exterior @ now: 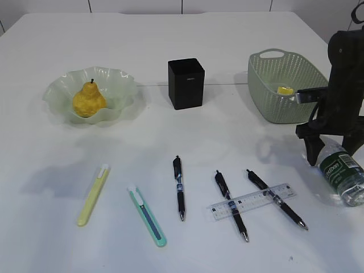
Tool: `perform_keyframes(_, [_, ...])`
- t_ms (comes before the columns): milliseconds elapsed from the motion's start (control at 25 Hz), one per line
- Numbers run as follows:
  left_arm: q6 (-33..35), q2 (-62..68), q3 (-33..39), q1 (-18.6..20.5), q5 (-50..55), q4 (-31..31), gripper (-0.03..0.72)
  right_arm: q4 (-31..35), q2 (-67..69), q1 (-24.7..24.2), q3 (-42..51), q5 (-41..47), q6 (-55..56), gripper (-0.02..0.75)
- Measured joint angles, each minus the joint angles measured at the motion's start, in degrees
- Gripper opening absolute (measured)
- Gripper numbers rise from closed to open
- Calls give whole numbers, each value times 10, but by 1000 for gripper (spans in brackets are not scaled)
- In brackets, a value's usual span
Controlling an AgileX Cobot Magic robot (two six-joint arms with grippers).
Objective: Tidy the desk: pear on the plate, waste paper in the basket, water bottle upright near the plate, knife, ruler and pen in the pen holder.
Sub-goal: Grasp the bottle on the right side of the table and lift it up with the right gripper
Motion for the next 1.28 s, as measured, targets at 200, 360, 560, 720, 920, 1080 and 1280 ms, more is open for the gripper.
perform_keyframes(200, [0,0,0,0,0,0,521,0,2,0,0,0,0,585])
perform_keyframes(360, [0,0,0,0,0,1,521,1,2,0,0,0,-1,526])
perform_keyframes(560, [0,0,0,0,0,1,521,2,2,0,0,0,-1,449])
perform_keyframes(720, [0,0,0,0,0,2,521,1,2,0,0,0,-1,441])
perform_keyframes(920, [0,0,0,0,0,2,521,1,2,0,0,0,-1,440])
perform_keyframes(1080, [0,0,0,0,0,2,521,2,2,0,-1,0,-1,440])
perform_keyframes(1280, [0,0,0,0,0,2,521,12,2,0,-1,0,-1,438])
